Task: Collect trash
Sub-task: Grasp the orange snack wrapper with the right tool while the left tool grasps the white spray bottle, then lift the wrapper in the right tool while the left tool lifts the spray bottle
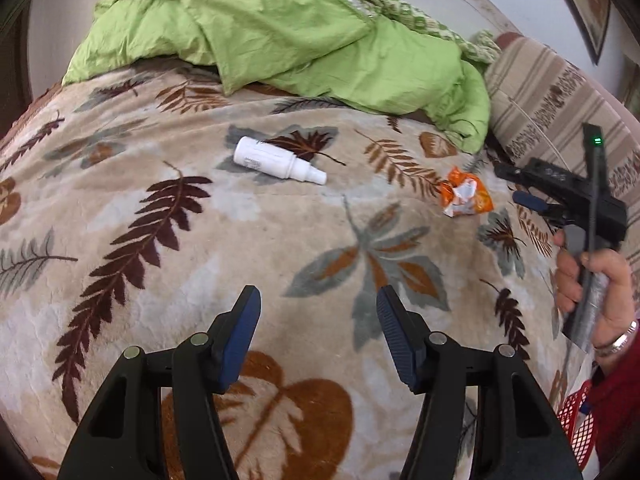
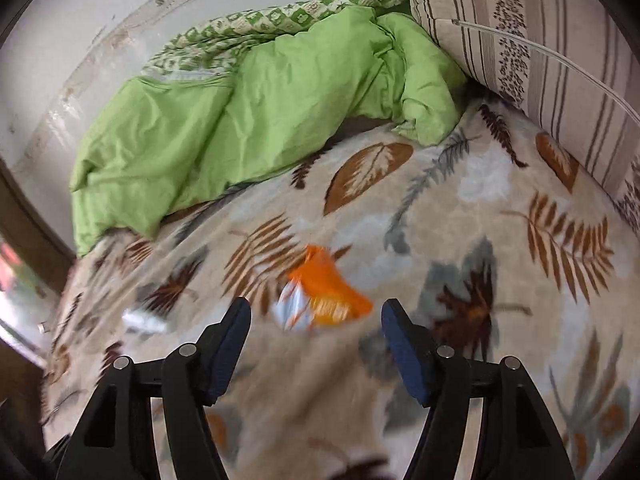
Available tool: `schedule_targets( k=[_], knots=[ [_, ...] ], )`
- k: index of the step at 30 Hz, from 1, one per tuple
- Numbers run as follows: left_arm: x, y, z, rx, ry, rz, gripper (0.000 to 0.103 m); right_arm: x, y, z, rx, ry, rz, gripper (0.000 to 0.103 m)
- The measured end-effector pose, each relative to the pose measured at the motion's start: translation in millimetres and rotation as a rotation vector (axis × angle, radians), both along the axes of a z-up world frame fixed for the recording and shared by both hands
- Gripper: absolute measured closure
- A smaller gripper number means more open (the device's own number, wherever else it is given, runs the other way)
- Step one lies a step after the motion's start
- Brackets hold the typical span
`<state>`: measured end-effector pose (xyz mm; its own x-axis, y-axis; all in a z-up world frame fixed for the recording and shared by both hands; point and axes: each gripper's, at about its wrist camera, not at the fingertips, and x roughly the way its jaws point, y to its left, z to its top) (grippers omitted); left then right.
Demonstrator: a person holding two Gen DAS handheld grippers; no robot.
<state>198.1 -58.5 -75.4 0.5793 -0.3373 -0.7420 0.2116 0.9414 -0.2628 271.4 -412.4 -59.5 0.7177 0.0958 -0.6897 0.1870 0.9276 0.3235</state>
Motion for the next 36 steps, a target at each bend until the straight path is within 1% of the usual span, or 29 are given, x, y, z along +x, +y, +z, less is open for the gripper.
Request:
schedule_targets(
  k=[2, 4, 6, 7, 8, 9, 10, 11, 13, 15, 16, 18, 20, 21, 23, 24, 26, 27, 29, 31, 32, 34, 35, 36],
  knots=[
    [7, 5, -2, -0.026, 0.017, 0.012, 0.044, 28, -2, -17, -0.041, 0.062, 0.005, 0.032],
    [12, 10, -2, -0.039, 0.021, 0.021, 0.044, 44, -6, -32, -0.082, 0.082, -0.03, 0.032],
    [14, 13, -1, -0.043, 0.019, 0.03, 0.044, 50, -11, -42, -0.027, 0.088, -0.015, 0.032],
    [15, 13, -2, -0.045, 0.019, 0.032, 0.044, 51, -13, -46, 0.029, 0.075, -0.01, 0.032],
    [17, 14, -2, -0.047, 0.022, 0.034, 0.044, 51, -12, -47, 0.044, 0.071, -0.009, 0.033],
    [19, 15, -3, -0.053, 0.025, 0.039, 0.044, 52, -8, -48, 0.044, 0.068, -0.001, 0.036],
    [21, 15, -4, -0.058, 0.029, 0.043, 0.044, 52, -3, -48, 0.048, 0.064, 0.017, 0.048],
    [24, 16, -5, -0.065, 0.036, 0.046, 0.044, 51, 3, -49, 0.068, 0.062, 0.034, 0.053],
    [28, 17, -8, -0.079, 0.049, 0.051, 0.044, 48, 13, -47, 0.064, 0.061, 0.024, 0.054],
    [33, 18, -8, -0.084, 0.052, 0.062, 0.044, 42, 22, -45, 0.065, 0.058, 0.032, 0.059],
    [36, 20, -8, -0.085, 0.052, 0.068, 0.044, 36, 25, -42, 0.059, 0.058, 0.009, 0.061],
    [45, 21, -4, -0.091, 0.043, 0.078, 0.044, 19, 32, -30, 0.09, 0.035, -0.011, 0.062],
    [58, 22, 2, -0.108, 0.034, 0.084, 0.044, -3, 44, -13, 0.088, 0.005, -0.024, 0.062],
    [66, 21, 6, -0.108, 0.022, 0.084, 0.044, -19, 49, -3, 0.115, -0.018, -0.019, 0.062],
    [87, 15, 12, -0.083, -0.001, 0.061, 0.044, -46, 57, 8, 0.169, -0.037, -0.024, 0.062],
    [102, 10, 13, -0.051, -0.018, 0.043, 0.044, -56, 61, 12, 0.187, -0.042, -0.022, 0.062],
    [129, 3, 10, -0.011, -0.017, 0.01, 0.044, -81, 69, 19, 0.23, -0.056, -0.011, 0.062],
    [143, 0, 6, 0.014, -0.01, 0.004, 0.044, -90, 71, 19, 0.254, -0.061, -0.01, 0.062],
    [167, -4, -4, 0.031, 0.021, -0.023, 0.044, -108, 74, 12, 0.289, -0.069, -0.016, 0.062],
    [186, -6, -10, 0.051, 0.014, -0.018, 0.044, -111, 75, 4, 0.328, -0.066, -0.005, 0.062],
    [193, -6, -12, 0.041, 0.018, -0.022, 0.044, -107, 73, 0, 0.347, -0.054, 0.009, 0.062],
    [206, -8, -19, 0.001, 0.069, -0.049, 0.044, -100, 72, -5, 0.321, -0.052, 0.005, 0.062],
    [208, -11, -23, -0.014, 0.088, -0.076, 0.044, -99, 70, -9, 0.332, -0.044, 0.003, 0.062],
    [207, -15, -25, -0.002, 0.092, -0.105, 0.044, -97, 68, -12, 0.357, -0.034, 0.003, 0.062]
  ],
)
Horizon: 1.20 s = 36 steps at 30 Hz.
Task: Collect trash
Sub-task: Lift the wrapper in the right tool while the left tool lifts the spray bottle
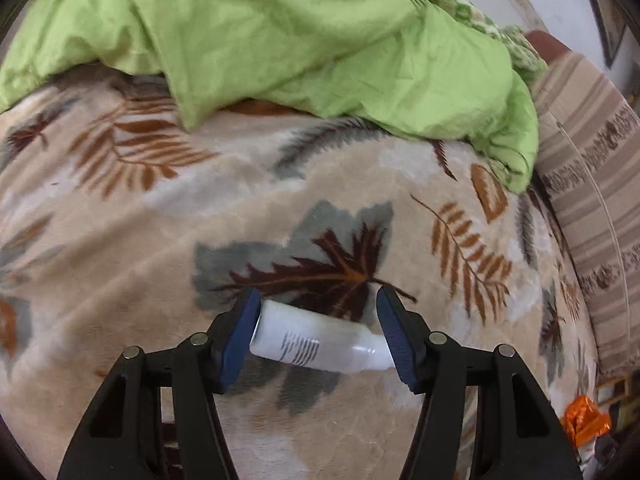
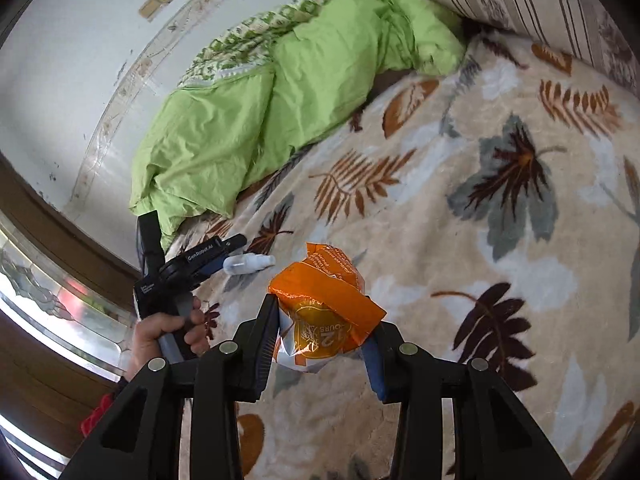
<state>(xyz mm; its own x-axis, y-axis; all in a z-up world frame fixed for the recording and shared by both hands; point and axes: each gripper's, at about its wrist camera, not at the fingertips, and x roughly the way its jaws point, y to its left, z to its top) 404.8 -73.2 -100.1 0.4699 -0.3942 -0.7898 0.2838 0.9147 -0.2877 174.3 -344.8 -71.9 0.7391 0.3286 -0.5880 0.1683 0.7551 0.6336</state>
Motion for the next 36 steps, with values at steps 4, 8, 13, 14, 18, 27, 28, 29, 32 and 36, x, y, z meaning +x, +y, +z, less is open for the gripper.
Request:
schedule_targets(
  k=[4, 8, 13, 14, 18, 27, 28, 29, 32, 36],
  knots=[
    [-25, -8, -1, 0.027, 0.001, -0.105, 0.044, 3, -6, -5, 0.016, 0.008, 0.003, 0.062],
    [-64, -15, 6, 0.043, 0.027, -0.259, 0.044, -1, -13, -3, 0.037, -0.004, -0.016, 0.062],
    [-103, -28, 22, 0.114, -0.032, -0.377, 0.044, -5, -19, 0, 0.048, -0.015, -0.033, 0.062],
    [-104, -30, 26, 0.123, -0.049, -0.367, 0.044, -6, -21, 0, 0.053, -0.016, -0.037, 0.062],
    [-93, -42, 27, 0.183, -0.08, -0.351, 0.043, -8, -21, 1, 0.045, -0.019, -0.046, 0.062],
    [-94, -67, -9, 0.29, -0.025, -0.374, 0.058, -9, -23, 1, 0.017, -0.016, -0.055, 0.062],
    [-94, -66, -12, 0.279, -0.023, -0.334, 0.064, -9, -21, 1, 0.01, -0.015, -0.05, 0.062],
    [-95, -65, -12, 0.277, -0.028, -0.306, 0.068, -8, -19, 1, 0.005, -0.015, -0.045, 0.062],
    [-100, -59, -11, 0.268, -0.043, -0.21, 0.073, -7, -12, 2, -0.016, -0.014, -0.034, 0.062],
    [-126, -46, -8, 0.237, -0.053, -0.103, 0.074, -7, -3, 4, -0.044, -0.021, -0.014, 0.062]
  ],
)
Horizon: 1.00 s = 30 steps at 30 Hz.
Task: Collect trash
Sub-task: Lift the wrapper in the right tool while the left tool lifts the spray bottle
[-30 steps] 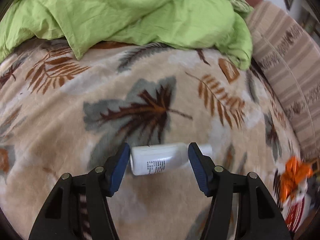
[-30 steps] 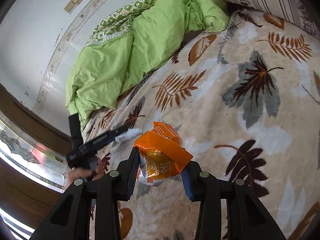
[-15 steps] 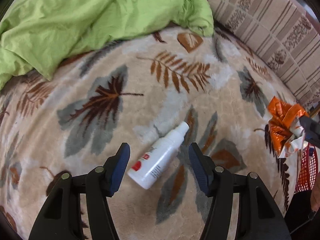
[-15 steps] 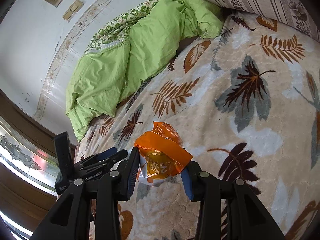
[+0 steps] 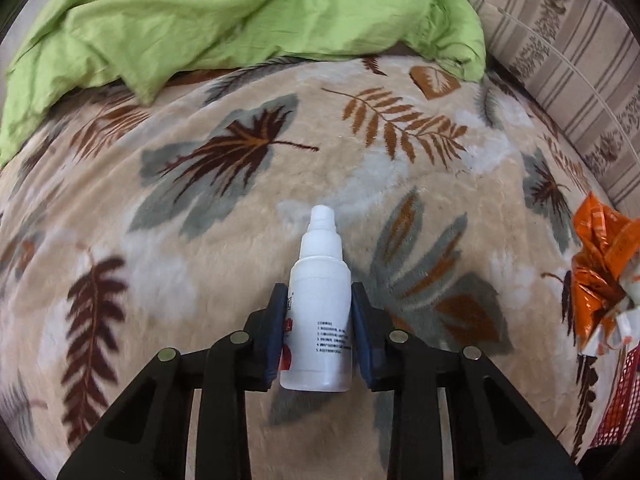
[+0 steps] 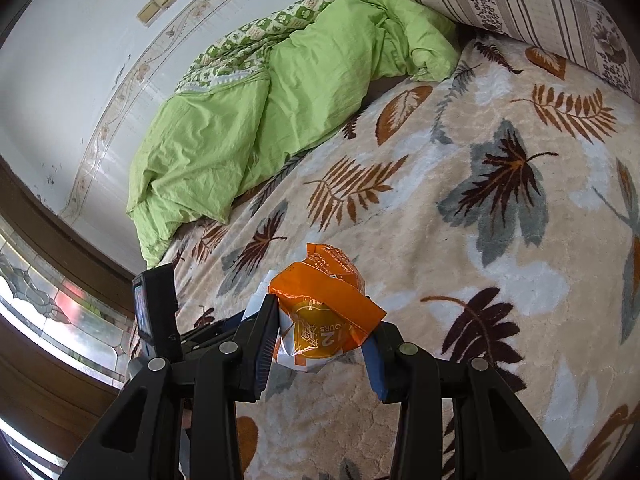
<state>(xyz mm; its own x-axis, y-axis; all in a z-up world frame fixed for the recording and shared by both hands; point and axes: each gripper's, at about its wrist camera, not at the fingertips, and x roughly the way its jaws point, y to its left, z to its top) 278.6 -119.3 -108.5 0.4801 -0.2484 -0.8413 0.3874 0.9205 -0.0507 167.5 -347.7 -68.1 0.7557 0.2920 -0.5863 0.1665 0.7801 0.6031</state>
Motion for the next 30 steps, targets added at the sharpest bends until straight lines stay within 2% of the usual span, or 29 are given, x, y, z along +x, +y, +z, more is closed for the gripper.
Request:
schedule_targets(
  k=[3, 9, 14, 19, 25, 30],
  knots=[
    [-25, 10, 6, -0.016, -0.018, 0.052, 0.074, -3, 9, 2, -0.036, -0.007, 0.02, 0.062],
    [-95, 33, 40, -0.058, -0.103, 0.127, 0.074, -24, 34, 2, -0.086, -0.008, 0.088, 0.062],
    [-154, 47, 63, -0.055, -0.202, 0.176, 0.074, -54, 51, 4, -0.129, -0.034, 0.127, 0.062],
    [-203, 54, 71, -0.033, -0.279, 0.229, 0.074, -86, 68, 9, -0.169, -0.075, 0.165, 0.062],
    [-227, 49, 72, 0.01, -0.338, 0.217, 0.074, -117, 76, 15, -0.22, -0.127, 0.17, 0.062],
    [-235, 44, 74, 0.042, -0.389, 0.202, 0.074, -132, 74, 14, -0.242, -0.128, 0.157, 0.062]
  ],
)
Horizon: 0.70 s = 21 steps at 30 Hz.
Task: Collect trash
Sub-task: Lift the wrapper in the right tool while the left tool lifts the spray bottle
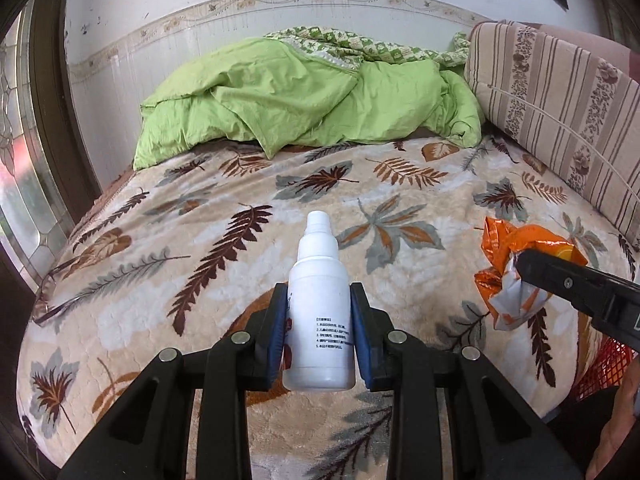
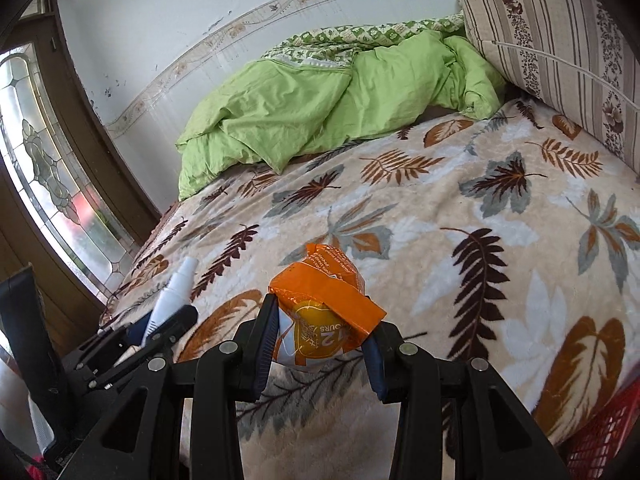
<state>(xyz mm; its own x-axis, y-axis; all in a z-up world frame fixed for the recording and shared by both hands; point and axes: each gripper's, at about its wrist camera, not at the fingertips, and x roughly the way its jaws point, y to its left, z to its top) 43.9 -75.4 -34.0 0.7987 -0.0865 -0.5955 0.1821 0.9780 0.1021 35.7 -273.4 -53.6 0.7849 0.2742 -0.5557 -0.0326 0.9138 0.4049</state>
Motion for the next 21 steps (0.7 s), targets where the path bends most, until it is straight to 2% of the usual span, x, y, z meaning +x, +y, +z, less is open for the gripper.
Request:
schedule_targets(
  k=[21],
  knots=[
    [2.7, -3.1, -7.5, 0.019, 0.015, -0.015, 0.074, 3.7, -3.0, -5.9, 0.048, 0.012, -0.008, 0.062]
  ],
)
